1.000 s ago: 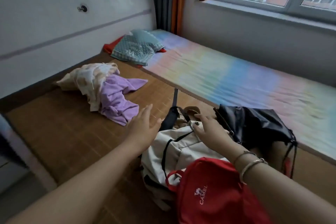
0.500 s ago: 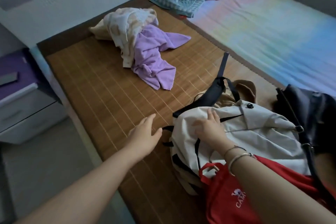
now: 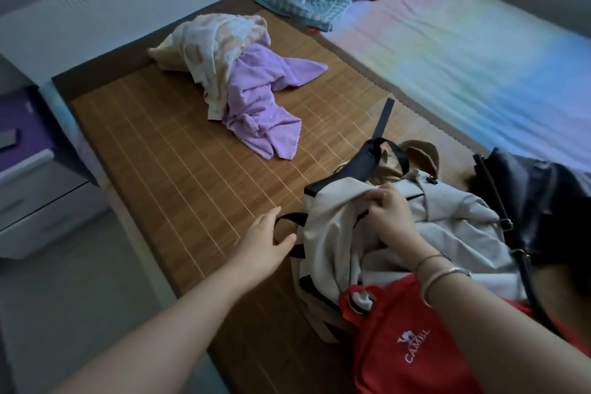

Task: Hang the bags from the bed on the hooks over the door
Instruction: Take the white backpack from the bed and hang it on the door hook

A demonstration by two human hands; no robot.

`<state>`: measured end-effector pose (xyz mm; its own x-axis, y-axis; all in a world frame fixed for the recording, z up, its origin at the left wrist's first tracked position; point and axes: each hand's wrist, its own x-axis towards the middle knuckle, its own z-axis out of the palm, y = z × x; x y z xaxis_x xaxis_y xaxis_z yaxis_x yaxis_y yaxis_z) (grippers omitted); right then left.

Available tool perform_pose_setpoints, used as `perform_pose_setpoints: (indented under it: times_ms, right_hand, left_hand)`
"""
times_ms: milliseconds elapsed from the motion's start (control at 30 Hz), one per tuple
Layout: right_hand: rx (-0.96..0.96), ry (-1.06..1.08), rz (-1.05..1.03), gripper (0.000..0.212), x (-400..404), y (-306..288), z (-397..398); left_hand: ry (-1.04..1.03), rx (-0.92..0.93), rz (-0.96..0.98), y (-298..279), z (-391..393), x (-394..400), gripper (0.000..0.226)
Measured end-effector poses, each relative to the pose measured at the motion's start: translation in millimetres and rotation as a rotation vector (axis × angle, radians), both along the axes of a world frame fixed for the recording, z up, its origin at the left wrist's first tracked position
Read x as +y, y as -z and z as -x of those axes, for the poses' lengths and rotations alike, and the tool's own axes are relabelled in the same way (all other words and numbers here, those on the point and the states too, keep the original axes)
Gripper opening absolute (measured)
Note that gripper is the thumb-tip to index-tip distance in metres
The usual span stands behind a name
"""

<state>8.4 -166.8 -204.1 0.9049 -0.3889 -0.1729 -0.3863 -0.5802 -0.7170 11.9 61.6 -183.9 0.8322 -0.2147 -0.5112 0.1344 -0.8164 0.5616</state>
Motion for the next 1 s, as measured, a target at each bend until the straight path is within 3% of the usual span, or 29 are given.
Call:
perform_pose_setpoints:
  times_ms: [167, 233, 300, 433, 500, 667, 767, 900, 1000]
  right_hand:
    - [-0.217, 0.108, -0.064, 0.028, 2.0, -73.6, 7.2]
    - [-0.294, 0.126, -0.077, 0.029, 4.0, -107.1, 11.9]
    - [-0.350, 0.147, -0.085, 0.026, 5.9, -140.9, 19.5]
    - [-0.453, 0.180, -0.105, 0.031, 12.0, -202.4, 36.2]
    - [-0.520, 0.216, -0.115, 0.033, 13.2, -234.9, 42.4]
    - [-0.684, 0.248, -0.191, 0.040, 23.4, -305.8, 64.7]
    - [-0.707, 0.218, -0.239, 0.051, 30.7, -344.2, 94.4]
    - [-0.741, 0.347, -0.330, 0.032, 33.0, -381.1, 143.9]
    - [-0.791, 0.523, -0.202, 0.028, 33.8, -394.5, 177.0]
  left_hand:
    - [0.095, -0.005, 0.033, -46.2, -1.0, -24.6, 0.112]
    - [0.102, -0.053, 0.104, -73.8, -4.4, -32.0, 0.117]
    - [0.062, -0.106, 0.247, -107.2, -10.4, -39.3, 0.108]
    - [0.116, -0.208, 0.397, -174.3, -17.0, -54.4, 0.053]
    - [0.135, -0.269, 0.502, -209.0, -19.3, -59.3, 0.036]
    - [0.161, -0.440, 0.745, -288.2, -31.9, -60.2, 0.048]
    - [0.266, -0.492, 0.829, -328.9, -34.0, -63.8, 0.030]
    - [0.590, -0.430, 0.963, -369.8, -8.3, -74.3, 0.034]
    - [0.831, -0.367, 1.030, -390.3, 22.1, -79.5, 0.043]
